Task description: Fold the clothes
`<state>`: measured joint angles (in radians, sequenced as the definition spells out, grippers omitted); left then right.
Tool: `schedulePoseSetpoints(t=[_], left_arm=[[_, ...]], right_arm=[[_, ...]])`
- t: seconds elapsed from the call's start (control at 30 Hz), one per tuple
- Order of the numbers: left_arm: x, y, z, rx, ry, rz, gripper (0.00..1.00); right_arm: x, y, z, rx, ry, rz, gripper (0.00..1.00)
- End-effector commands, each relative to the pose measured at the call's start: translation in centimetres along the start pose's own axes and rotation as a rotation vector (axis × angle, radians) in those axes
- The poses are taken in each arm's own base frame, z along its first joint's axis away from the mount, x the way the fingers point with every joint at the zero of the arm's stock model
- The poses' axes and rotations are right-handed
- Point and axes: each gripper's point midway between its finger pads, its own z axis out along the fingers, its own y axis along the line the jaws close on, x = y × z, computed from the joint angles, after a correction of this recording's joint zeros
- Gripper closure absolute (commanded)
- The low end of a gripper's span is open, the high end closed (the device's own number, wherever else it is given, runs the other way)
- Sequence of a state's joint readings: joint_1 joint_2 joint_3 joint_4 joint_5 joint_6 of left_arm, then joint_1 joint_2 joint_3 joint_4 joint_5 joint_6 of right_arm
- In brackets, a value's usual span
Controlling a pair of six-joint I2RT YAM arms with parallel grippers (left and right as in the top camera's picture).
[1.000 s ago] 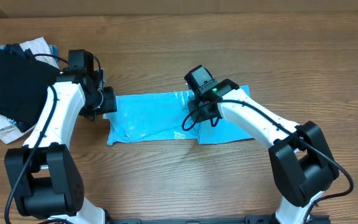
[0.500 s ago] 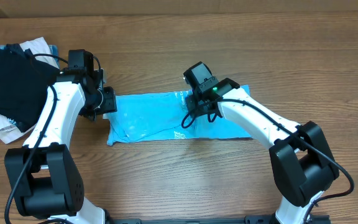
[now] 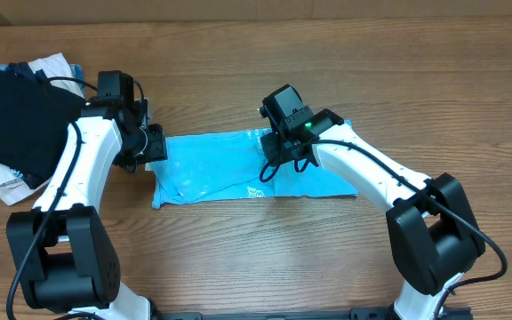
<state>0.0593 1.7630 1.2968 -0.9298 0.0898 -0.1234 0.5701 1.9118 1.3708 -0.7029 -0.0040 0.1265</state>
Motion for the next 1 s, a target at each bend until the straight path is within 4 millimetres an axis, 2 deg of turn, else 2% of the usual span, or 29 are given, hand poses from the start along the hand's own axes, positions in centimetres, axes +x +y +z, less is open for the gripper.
schedulePoseSetpoints(t=[0.0, 0.07, 0.17, 0.27, 0.53, 0.6, 0.63, 0.9, 0.97], left_arm=[[-0.6, -0.2, -1.0, 0.016, -0.025, 0.001, 0.47], [-0.6, -0.2, -1.0, 0.016, -0.025, 0.001, 0.47], [-0.6, -0.2, -1.0, 0.016, -0.024, 0.001, 0.47], [-0.4, -0.2, -1.0, 0.015, -0.016, 0.001, 0.46], [-0.3, -0.2, -1.0, 0.014, -0.013, 0.000, 0.46], [-0.2, -0.2, -1.0, 0.014, -0.010, 0.000, 0.46], [-0.2, -0.2, -1.0, 0.014, -0.008, 0.000, 0.46], [0.1, -0.1, -1.0, 0.012, 0.005, -0.001, 0.46], [0.2, -0.1, -1.0, 0.012, 0.006, -0.002, 0.46]], right_arm=[[-1.8, 0.5, -1.8, -0.024, -0.061, -0.003, 0.81], [-1.8, 0.5, -1.8, -0.023, -0.060, -0.003, 0.69], [-1.6, -0.1, -1.8, 0.006, -0.053, 0.000, 0.63], [-1.0, -1.3, -1.8, 0.048, -0.026, 0.018, 0.59], [0.0, -1.3, -1.7, 0.046, 0.015, 0.011, 0.60], [-0.2, -1.3, -1.1, 0.045, 0.004, 0.011, 0.65], [-0.5, -1.3, 0.0, 0.043, -0.002, 0.010, 0.65], [-0.3, -1.5, 5.9, 0.045, 0.011, -0.037, 0.60], [-0.2, -1.6, 6.7, 0.047, 0.016, -0.038, 0.60]])
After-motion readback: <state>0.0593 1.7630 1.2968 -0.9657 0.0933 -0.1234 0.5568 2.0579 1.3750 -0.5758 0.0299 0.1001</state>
